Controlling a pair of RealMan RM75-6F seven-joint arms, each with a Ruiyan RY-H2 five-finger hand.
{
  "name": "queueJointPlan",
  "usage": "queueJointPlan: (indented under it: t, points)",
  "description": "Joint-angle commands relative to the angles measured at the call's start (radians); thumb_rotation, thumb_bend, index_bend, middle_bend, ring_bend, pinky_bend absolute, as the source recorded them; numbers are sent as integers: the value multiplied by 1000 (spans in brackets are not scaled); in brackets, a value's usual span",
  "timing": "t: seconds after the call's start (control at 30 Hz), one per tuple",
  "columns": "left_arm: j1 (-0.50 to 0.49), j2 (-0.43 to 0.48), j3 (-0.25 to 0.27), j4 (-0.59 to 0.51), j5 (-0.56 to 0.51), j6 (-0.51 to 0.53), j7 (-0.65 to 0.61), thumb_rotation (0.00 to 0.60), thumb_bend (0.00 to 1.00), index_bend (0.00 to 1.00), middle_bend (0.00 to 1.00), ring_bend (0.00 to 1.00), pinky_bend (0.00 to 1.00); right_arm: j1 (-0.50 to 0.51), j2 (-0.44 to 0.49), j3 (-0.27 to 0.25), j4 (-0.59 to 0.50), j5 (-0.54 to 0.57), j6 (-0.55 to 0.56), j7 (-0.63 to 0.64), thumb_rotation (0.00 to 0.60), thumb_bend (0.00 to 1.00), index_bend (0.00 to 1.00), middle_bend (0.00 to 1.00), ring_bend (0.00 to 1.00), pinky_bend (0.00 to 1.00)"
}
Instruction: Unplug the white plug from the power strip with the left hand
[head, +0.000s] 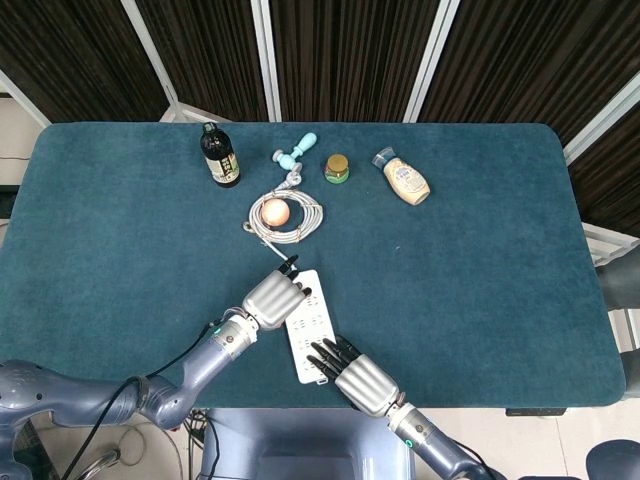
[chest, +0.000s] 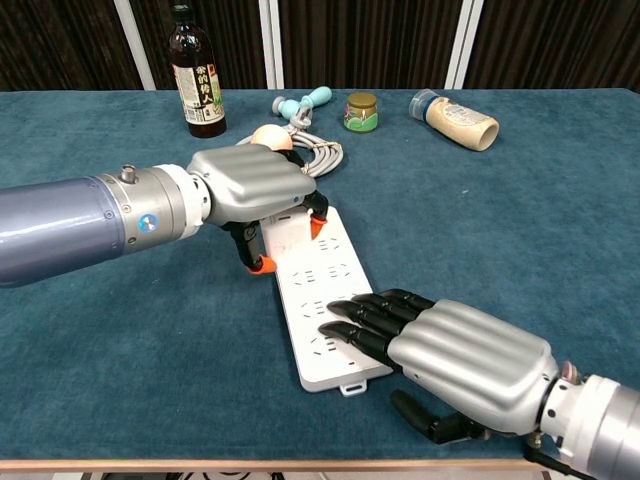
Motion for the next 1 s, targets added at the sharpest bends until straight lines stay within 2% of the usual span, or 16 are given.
queueJointPlan:
  t: [0.03,0.43,1.0]
  points:
    - [-3,-4,-9,-3,-9,2,5,600,343,636,724,243,63,-1,0,-2,-2,0,1,0,600,711,19,10,11,72]
    - [-10,3,-32,-31,-61,11,33,600,358,650,734,254,63,-6,3,-14,-6,-2,4,2,600,711,22,12,13,72]
    - [15,37,-5,-64,-54,36,33,600,358,663,749,262,67,-9,-7,-22,6,-3,4,7,600,710,23,12,13,72]
